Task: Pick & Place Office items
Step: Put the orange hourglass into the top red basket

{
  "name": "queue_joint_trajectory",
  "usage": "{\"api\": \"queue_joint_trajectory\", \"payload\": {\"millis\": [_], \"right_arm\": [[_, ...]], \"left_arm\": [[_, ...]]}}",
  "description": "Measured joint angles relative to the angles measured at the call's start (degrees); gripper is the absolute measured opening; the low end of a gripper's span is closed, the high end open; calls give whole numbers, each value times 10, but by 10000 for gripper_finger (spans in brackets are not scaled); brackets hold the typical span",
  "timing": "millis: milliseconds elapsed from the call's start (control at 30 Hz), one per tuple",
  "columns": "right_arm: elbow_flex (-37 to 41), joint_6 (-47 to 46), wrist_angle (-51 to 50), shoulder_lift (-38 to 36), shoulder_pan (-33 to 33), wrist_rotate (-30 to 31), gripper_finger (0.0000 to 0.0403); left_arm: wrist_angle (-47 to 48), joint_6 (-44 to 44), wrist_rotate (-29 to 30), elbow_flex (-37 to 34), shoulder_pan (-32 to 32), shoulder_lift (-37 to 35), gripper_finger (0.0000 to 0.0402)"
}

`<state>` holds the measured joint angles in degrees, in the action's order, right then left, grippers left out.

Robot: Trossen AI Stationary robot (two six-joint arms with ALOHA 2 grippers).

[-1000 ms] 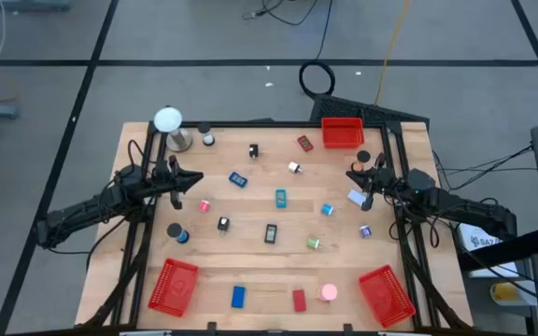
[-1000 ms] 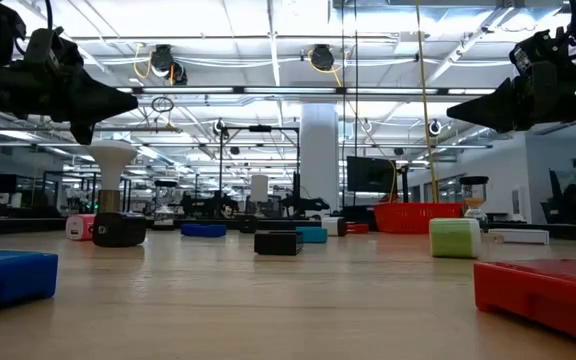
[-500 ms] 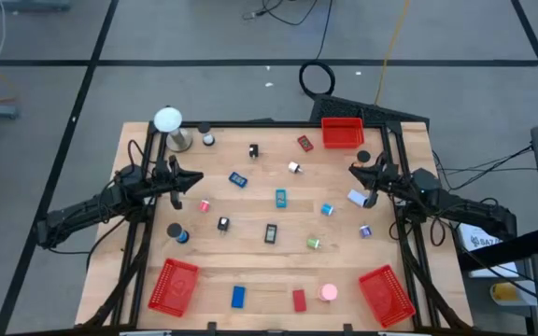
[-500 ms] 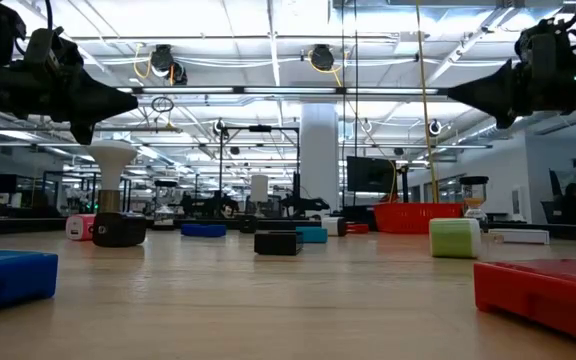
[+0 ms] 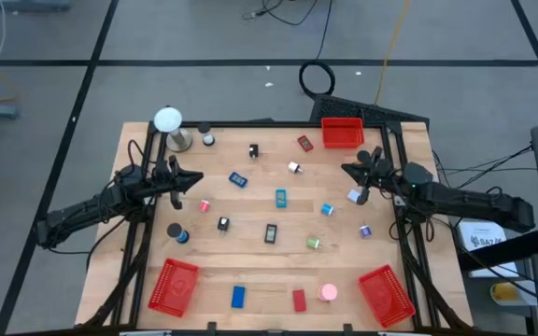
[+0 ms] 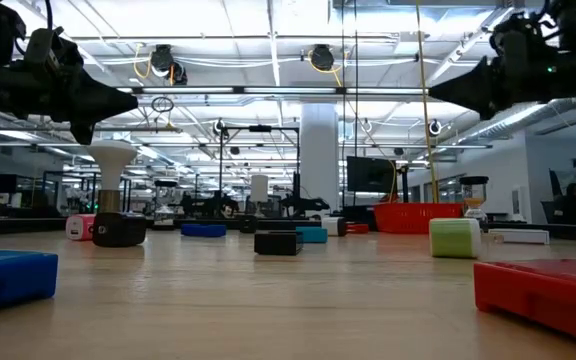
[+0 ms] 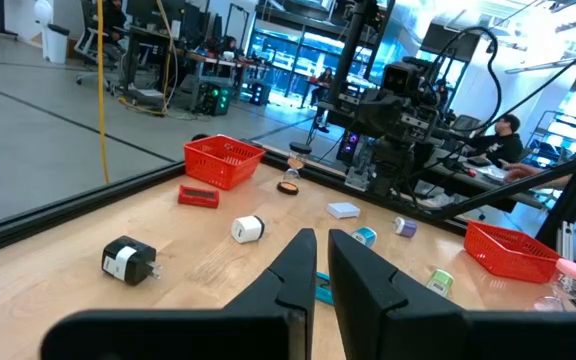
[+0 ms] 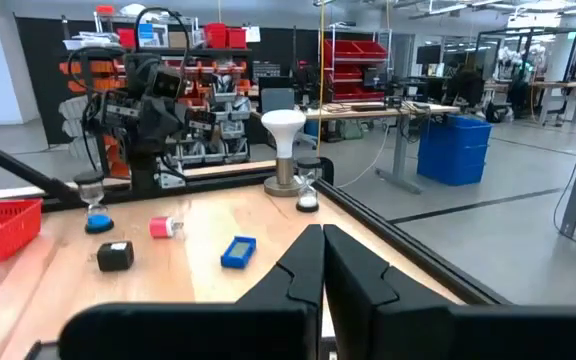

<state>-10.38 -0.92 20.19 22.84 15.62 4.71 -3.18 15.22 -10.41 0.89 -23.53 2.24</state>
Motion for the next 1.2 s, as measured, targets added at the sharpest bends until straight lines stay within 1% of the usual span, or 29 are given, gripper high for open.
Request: {"api": "queue_joint_trajectory", "payload": {"millis": [100, 233, 300, 367, 433, 600, 667, 767, 900, 1100, 1200], "right_arm": [[-16, -10, 44, 60, 0, -2, 2], [-46, -10, 78, 118, 0, -3, 2], [-64, -7, 74, 139, 0, -7, 2], [-81, -7, 72, 161, 0, -27, 2], [-99, -10, 73, 178, -1, -35, 2], [-139, -14, 70, 225, 0, -31, 2], [-153, -14, 71, 242, 0, -19, 2], [-169, -15, 47, 271, 0, -11, 2], [-184, -63, 22, 310, -15, 30, 2], [-211, -141, 8, 367, -65, 169, 2], [-247, -194, -39, 384, -83, 193, 2]], "left_arm": [[0, 0, 0, 0, 0, 0, 31], [0, 0, 0, 0, 0, 0, 31], [0, 0, 0, 0, 0, 0, 31], [0, 0, 0, 0, 0, 0, 31], [0, 0, 0, 0, 0, 0, 31], [0, 0, 0, 0, 0, 0, 31], [0, 0, 0, 0, 0, 0, 31], [0, 0, 0, 0, 0, 0, 31], [0, 0, 0, 0, 0, 0, 31], [0, 0, 0, 0, 0, 0, 31], [0, 0, 0, 0, 0, 0, 31]]}}
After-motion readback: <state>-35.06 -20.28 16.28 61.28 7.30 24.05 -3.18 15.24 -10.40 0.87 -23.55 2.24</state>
